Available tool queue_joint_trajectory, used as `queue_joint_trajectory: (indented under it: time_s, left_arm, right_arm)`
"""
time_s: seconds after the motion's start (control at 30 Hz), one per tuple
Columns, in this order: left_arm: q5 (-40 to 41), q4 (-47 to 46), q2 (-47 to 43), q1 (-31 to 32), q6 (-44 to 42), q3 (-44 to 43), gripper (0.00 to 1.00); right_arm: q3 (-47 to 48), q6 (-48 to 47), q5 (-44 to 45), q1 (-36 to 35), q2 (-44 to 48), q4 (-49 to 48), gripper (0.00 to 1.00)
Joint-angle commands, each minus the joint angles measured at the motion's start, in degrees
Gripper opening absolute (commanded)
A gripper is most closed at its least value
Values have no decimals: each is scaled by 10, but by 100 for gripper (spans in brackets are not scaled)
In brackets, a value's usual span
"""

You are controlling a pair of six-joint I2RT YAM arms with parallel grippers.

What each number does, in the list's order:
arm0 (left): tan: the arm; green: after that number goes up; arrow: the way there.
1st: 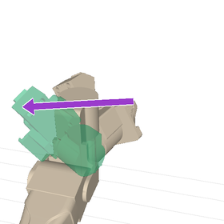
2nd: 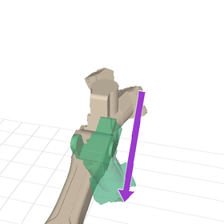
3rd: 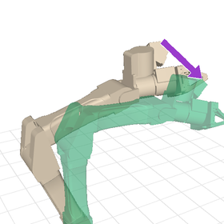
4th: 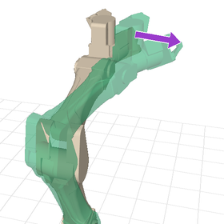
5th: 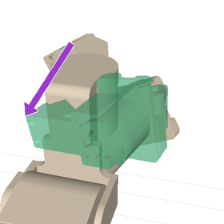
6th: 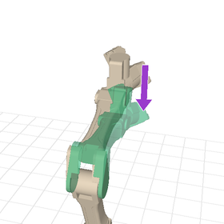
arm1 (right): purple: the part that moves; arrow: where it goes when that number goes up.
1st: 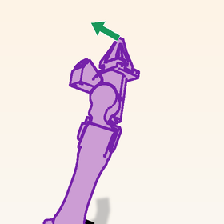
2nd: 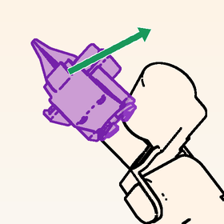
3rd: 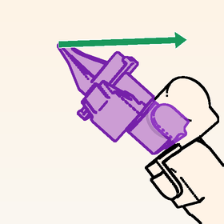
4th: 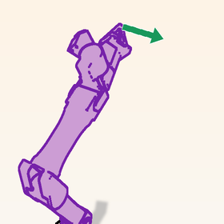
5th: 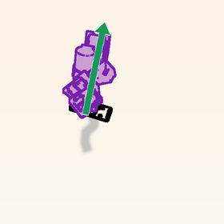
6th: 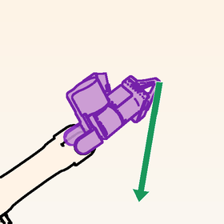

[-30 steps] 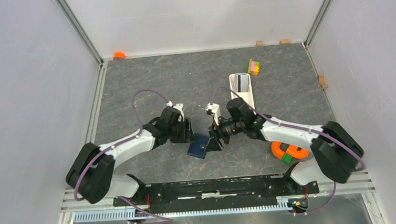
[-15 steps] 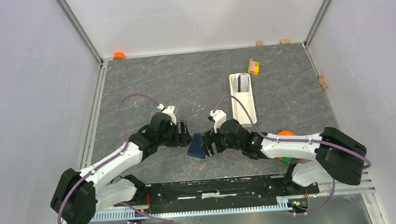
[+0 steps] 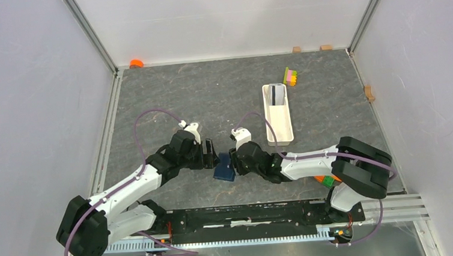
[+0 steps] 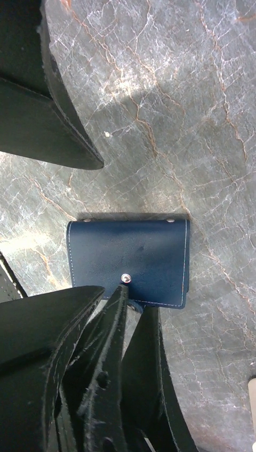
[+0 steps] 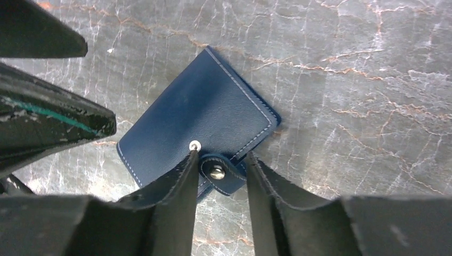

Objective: Put the credit cards into the card holder
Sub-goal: Open the card holder at the center of the board.

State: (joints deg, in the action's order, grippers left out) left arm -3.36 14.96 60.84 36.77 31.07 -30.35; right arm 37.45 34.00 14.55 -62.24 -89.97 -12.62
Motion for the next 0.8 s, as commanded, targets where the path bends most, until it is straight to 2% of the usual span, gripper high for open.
queue_joint_trajectory:
  time_s: [0.0, 0.1, 0.17, 0.23, 0.33, 0.47, 0.77]
  left_arm:
    - [-6, 4, -11, 2, 14, -7, 86]
    - [-10, 3, -6, 2, 11, -12, 86]
    - [-15, 3, -2, 2, 9, -16, 87]
    - [-26, 0, 3, 2, 6, -19, 87]
    - [-73, -21, 9, 2, 7, -21, 89]
    - [-133, -70, 16, 2, 24, -12, 92]
    - [-193, -147, 21, 2, 55, 9, 95]
  right_arm:
    - [15, -3, 45, -3, 17, 3, 35]
    - [1, -8, 63, -3, 36, 1, 19]
    - [3, -13, 71, -3, 44, 12, 16]
    - [12, -21, 71, -2, 57, 23, 7]
    - [20, -30, 70, -2, 82, 36, 0]
    - [31, -38, 65, -2, 106, 50, 0]
    - [35, -39, 52, -3, 121, 58, 0]
